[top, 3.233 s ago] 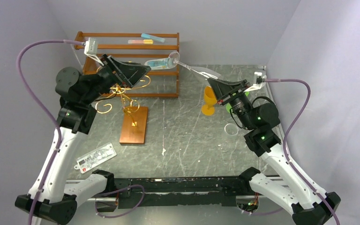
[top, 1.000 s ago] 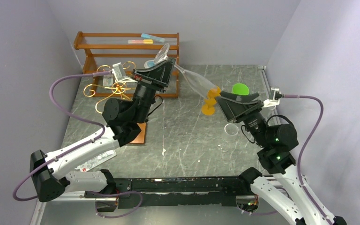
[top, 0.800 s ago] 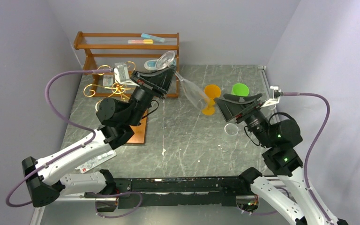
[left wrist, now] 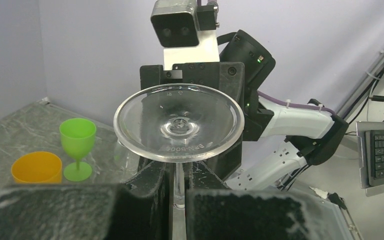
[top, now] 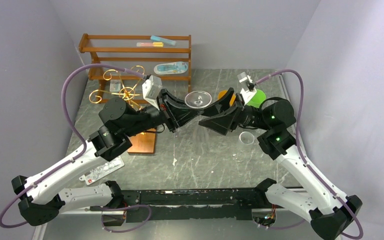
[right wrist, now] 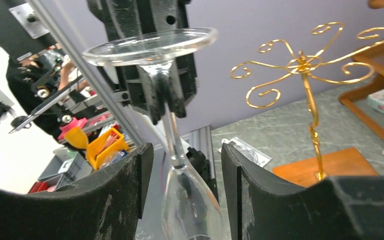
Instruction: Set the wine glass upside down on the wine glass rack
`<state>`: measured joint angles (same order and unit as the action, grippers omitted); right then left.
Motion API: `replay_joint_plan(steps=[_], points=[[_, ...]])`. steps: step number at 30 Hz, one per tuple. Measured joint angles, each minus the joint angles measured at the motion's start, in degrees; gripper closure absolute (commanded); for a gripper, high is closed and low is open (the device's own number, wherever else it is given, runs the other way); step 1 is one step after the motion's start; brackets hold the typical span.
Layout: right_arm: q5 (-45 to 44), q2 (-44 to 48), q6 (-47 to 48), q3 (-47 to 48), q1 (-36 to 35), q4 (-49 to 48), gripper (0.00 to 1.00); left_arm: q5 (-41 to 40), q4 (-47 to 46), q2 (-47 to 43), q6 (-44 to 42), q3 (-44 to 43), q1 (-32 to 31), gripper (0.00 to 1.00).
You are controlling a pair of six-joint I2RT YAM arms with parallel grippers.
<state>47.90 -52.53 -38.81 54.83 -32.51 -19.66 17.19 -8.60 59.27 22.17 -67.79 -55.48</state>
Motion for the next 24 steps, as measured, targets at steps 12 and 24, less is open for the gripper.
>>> replay_joint_plan(steps=[12,24], points=[[0.7,-0.98,-3.78,-4.37,-3.13,-7.63,0.91,0.11,-2.54,0.35,2.12,2.56,0.0,0.95],[-6.47,-1.09,-3.15,-5.35,-3.72,-7.63,1.0,-4.87,-1.92,-2.12,1.2,3.8,0.02,0.1]])
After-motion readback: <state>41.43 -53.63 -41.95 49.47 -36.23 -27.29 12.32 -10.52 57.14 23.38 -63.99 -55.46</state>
